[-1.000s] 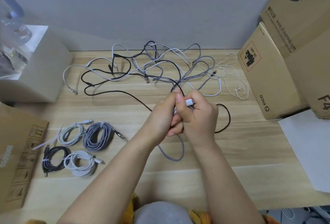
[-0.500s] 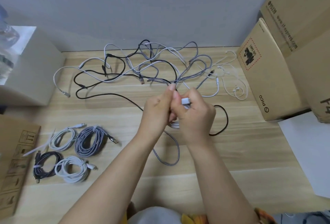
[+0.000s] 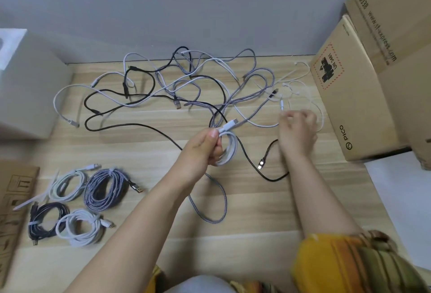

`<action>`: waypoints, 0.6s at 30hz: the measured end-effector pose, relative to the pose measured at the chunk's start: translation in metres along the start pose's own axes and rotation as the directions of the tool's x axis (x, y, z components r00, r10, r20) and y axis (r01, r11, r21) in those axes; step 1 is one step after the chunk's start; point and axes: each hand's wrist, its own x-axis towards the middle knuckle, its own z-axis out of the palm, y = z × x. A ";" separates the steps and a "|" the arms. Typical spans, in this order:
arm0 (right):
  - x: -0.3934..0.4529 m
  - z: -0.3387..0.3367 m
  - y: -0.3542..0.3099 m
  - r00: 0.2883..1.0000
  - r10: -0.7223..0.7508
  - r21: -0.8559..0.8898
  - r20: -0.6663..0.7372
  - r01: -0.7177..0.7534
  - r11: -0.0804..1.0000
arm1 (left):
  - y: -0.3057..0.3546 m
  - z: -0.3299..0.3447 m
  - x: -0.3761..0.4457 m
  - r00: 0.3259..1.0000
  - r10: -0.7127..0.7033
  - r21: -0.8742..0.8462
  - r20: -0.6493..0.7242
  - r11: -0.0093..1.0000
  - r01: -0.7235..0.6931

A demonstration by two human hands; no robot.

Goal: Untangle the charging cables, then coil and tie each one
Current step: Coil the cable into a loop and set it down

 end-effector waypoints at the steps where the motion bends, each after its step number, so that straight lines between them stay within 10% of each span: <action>1: 0.008 0.000 0.010 0.996 0.083 -0.076 0.015 -0.081 0.994 | -0.002 -0.001 0.000 1.000 -0.013 -0.001 -0.012 1.000 0.013; 11: 0.019 0.002 0.043 0.971 0.191 -0.220 0.141 -0.158 0.963 | -0.009 -0.007 0.001 0.993 -0.096 -0.004 -0.073 0.995 0.096; 18: -0.005 -0.013 0.024 0.974 -0.011 0.009 -0.228 0.013 1.000 | -0.005 -0.011 -0.010 0.991 -0.090 -0.026 -0.099 0.996 0.088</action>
